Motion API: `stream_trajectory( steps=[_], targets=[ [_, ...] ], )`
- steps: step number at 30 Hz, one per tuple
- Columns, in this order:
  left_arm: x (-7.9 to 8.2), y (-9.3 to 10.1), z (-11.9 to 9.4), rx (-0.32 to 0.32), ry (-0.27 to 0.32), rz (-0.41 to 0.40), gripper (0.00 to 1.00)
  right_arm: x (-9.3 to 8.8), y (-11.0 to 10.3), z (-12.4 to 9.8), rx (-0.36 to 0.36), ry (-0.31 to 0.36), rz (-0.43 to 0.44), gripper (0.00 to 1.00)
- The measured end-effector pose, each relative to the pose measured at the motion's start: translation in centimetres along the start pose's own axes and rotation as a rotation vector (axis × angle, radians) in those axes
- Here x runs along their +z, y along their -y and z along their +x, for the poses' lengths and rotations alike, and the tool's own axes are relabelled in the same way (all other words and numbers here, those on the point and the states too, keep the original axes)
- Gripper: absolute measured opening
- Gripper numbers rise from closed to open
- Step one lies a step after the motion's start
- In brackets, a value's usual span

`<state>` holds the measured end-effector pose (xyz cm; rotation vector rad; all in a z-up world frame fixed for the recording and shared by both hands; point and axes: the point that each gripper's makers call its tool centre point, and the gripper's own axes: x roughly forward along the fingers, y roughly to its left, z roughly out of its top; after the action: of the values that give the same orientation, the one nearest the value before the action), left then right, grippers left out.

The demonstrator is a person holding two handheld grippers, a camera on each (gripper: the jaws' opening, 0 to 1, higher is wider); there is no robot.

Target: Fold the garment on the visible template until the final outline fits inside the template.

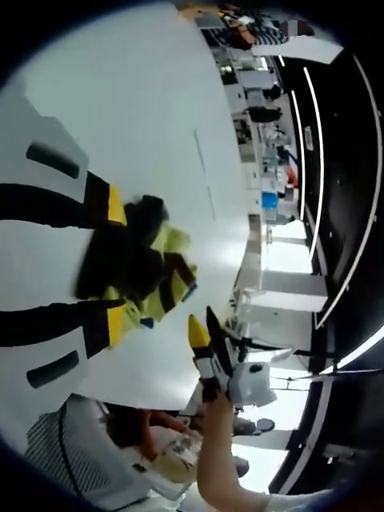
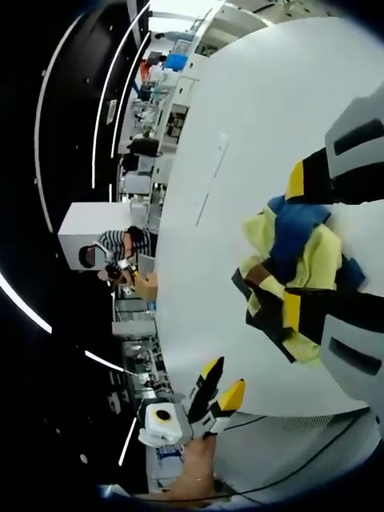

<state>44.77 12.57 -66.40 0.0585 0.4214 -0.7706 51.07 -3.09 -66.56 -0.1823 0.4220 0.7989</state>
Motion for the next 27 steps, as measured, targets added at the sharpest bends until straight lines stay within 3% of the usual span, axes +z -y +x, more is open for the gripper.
stream_trajectory(
  steps=[10,19,27],
  targets=[
    [0.0,1.4,2.4,-0.070,-0.014,0.009,0.25,-0.3,0.2,2.5,0.055,-0.065,-0.117,0.33],
    [-0.3,3.1,4.5,-0.121,-0.046,0.053,0.19,-0.6,0.4,3.8,0.087,-0.107,-0.223,0.21],
    [-0.5,2.9,5.9,-0.090,-0.056,0.081,0.22,-1.5,0.6,4.5,0.111,-0.165,-0.287,0.08]
  ],
)
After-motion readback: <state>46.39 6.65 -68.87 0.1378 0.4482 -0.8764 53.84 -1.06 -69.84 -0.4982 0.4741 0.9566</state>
